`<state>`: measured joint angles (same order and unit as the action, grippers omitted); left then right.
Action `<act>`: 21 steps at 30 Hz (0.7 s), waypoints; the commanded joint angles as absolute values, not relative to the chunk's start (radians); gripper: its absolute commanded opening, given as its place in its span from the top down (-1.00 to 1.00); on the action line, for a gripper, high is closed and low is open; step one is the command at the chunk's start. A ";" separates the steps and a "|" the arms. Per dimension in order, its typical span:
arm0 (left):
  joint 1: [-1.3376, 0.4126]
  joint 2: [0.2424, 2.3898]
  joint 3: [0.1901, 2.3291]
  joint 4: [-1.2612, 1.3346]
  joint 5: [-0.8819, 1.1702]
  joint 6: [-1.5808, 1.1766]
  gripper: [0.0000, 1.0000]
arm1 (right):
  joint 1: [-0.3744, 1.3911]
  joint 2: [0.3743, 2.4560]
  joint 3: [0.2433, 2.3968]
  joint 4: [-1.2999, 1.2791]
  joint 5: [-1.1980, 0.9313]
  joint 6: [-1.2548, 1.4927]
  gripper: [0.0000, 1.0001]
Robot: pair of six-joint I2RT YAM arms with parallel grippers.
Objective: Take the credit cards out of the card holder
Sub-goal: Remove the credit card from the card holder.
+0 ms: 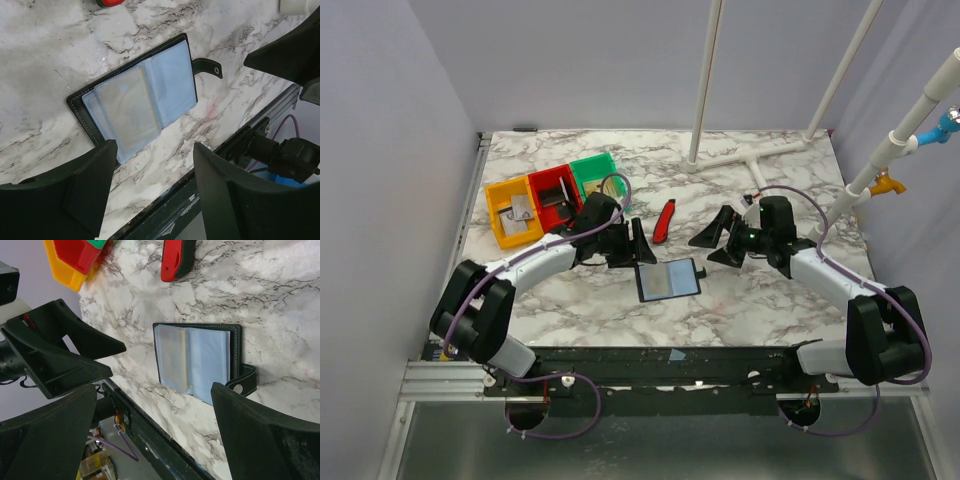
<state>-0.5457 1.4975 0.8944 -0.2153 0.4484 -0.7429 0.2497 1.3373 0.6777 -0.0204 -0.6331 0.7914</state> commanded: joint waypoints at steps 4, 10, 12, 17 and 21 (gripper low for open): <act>-0.556 1.528 0.876 -0.157 0.492 -0.747 0.22 | 0.258 1.358 0.683 -0.048 -0.595 0.773 -1.00; -0.562 1.555 0.877 -0.156 0.486 -0.744 1.00 | 0.264 1.370 0.690 -0.044 -0.591 0.776 -1.00; -0.567 1.563 0.879 -0.156 0.479 -0.744 1.00 | 0.265 1.375 0.691 -0.043 -0.591 0.776 -1.00; -0.578 1.578 0.881 -0.160 0.456 -0.746 1.00 | 0.268 1.382 0.692 -0.041 -0.589 0.778 -1.00; -0.585 1.591 0.884 -0.159 0.449 -0.749 1.00 | 0.271 1.384 0.692 -0.040 -0.591 0.775 -1.00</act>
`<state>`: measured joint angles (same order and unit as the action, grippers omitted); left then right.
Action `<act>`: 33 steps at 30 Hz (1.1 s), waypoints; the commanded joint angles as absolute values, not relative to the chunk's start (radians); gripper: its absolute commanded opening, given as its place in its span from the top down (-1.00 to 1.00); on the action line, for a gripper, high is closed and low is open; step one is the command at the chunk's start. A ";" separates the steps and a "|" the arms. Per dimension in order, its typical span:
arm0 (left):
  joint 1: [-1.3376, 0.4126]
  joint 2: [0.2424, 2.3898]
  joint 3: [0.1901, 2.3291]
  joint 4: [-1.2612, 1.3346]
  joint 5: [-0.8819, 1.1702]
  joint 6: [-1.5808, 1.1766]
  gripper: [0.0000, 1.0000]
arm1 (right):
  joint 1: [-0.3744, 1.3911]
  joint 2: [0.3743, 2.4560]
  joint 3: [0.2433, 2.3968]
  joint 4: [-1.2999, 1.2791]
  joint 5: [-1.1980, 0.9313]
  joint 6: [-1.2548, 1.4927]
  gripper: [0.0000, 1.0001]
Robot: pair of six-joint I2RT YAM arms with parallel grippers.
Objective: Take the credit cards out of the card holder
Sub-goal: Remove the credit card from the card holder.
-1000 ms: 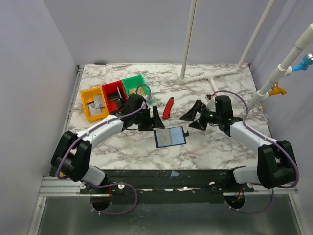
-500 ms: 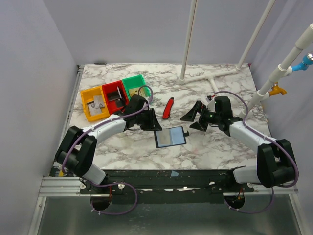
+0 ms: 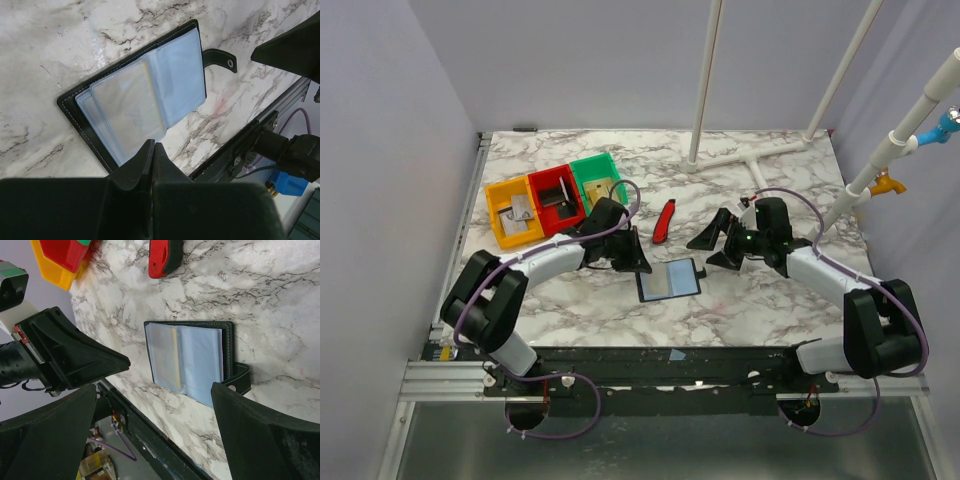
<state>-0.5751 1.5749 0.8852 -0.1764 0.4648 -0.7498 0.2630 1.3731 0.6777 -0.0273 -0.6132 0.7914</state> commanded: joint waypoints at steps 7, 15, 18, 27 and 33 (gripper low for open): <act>-0.595 1.613 0.897 -0.161 0.442 -0.753 1.00 | 0.276 1.387 0.686 -0.031 -0.591 0.779 -1.00; -0.601 1.636 0.920 -0.167 0.442 -0.755 1.00 | 0.280 1.382 0.684 -0.032 -0.592 0.778 -1.00; -0.604 1.643 0.929 -0.172 0.441 -0.753 1.00 | 0.281 1.383 0.684 -0.028 -0.590 0.779 -1.00; -0.612 1.669 0.948 -0.201 0.382 -0.754 1.00 | 0.291 1.395 0.691 -0.018 -0.592 0.787 -1.00; -0.625 1.678 0.950 -0.239 0.316 -0.745 1.00 | 0.293 1.394 0.690 -0.026 -0.589 0.779 -1.00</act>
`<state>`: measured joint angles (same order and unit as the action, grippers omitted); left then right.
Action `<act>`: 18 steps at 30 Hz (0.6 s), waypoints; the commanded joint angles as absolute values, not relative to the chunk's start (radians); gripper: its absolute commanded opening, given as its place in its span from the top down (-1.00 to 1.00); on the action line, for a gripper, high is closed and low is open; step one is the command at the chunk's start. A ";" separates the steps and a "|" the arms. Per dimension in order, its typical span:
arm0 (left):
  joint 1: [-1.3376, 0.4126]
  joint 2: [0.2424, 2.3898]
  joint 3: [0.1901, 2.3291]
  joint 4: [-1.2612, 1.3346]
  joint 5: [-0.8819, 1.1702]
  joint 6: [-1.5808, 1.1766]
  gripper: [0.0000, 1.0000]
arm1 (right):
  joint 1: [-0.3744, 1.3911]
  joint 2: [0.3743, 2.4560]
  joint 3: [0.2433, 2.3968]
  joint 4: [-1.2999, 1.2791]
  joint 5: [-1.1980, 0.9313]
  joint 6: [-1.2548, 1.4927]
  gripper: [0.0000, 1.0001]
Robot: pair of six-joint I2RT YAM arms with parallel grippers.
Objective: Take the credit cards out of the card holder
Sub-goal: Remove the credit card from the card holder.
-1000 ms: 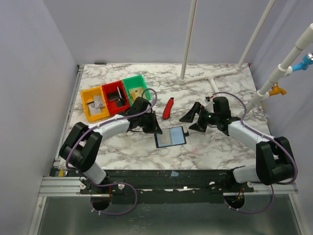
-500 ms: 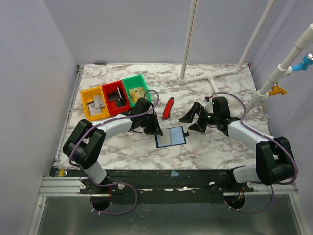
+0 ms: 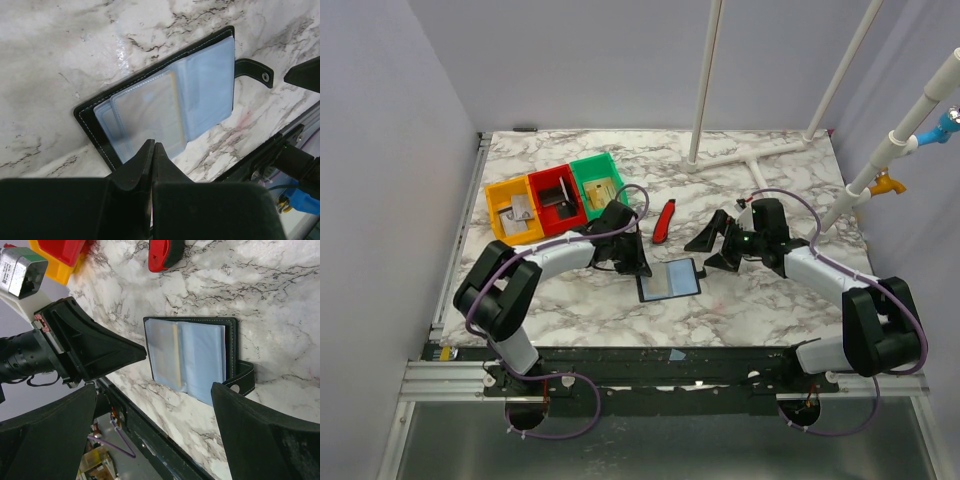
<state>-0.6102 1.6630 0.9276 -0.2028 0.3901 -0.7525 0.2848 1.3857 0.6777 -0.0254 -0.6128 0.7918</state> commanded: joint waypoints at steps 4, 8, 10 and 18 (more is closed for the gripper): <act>-0.637 1.694 0.948 -0.235 0.311 -0.746 1.00 | 0.294 1.393 0.686 -0.019 -0.591 0.784 -1.00; -0.653 1.720 0.954 -0.229 0.310 -0.751 1.00 | 0.297 1.390 0.686 -0.019 -0.586 0.782 -1.00; -0.669 1.748 0.961 -0.221 0.309 -0.759 1.00 | 0.302 1.377 0.687 -0.033 -0.572 0.777 -1.00; -0.683 1.775 0.994 -0.213 0.322 -0.769 1.00 | 0.318 1.354 0.693 -0.068 -0.525 0.758 -1.00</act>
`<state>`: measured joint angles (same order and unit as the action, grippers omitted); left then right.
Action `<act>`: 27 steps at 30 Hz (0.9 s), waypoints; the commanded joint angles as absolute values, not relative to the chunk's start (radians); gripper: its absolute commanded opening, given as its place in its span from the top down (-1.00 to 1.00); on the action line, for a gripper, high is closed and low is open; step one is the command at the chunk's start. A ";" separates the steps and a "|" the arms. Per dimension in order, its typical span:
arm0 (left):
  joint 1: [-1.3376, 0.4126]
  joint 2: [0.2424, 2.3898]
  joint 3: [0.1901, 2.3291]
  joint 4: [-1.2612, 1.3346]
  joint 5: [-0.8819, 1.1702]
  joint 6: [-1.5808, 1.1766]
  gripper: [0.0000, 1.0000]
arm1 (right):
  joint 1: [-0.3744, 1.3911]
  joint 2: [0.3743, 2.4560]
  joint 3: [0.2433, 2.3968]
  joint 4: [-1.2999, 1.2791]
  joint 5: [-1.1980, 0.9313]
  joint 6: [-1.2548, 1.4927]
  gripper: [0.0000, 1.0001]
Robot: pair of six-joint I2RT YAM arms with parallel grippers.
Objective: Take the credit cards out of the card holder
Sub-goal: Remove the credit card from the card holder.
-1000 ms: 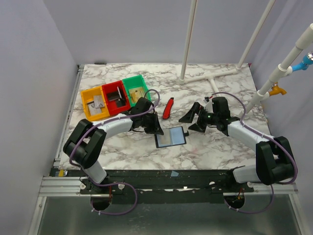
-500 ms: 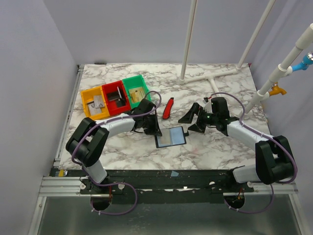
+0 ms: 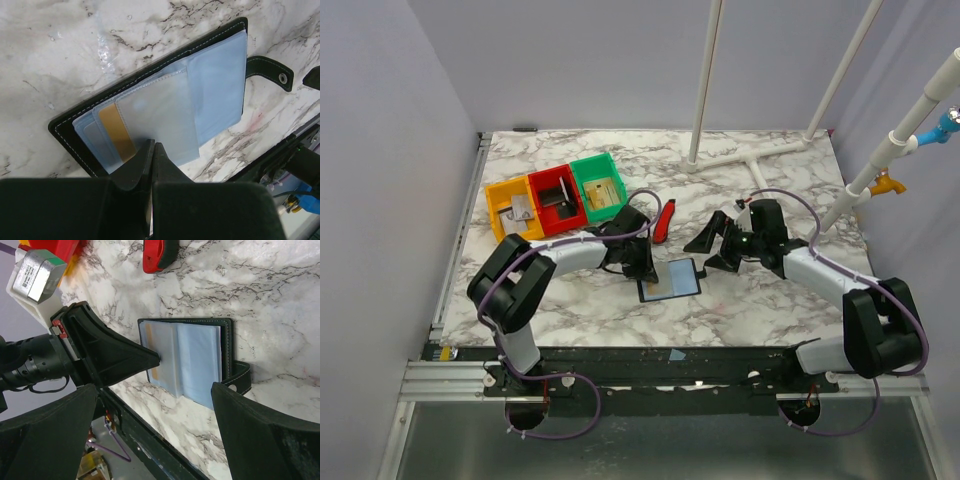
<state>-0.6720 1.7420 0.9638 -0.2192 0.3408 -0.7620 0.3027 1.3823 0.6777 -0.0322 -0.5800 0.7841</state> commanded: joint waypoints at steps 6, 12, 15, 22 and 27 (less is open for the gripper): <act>-0.686 1.808 1.029 -0.199 0.345 -0.779 1.00 | 0.363 1.330 0.719 -0.117 -0.450 0.731 -1.00; -0.689 1.831 1.057 -0.195 0.360 -0.785 1.00 | 0.450 1.353 0.740 -0.133 -0.370 0.713 -0.93; -0.690 1.835 1.059 -0.193 0.363 -0.787 1.00 | 0.496 1.379 0.751 -0.129 -0.326 0.709 -0.66; -0.692 1.836 1.055 -0.184 0.373 -0.791 1.00 | 0.545 1.476 0.778 -0.103 -0.255 0.690 0.26; -0.694 1.835 1.056 -0.187 0.374 -0.791 1.00 | 0.590 1.546 0.821 -0.102 -0.206 0.673 0.64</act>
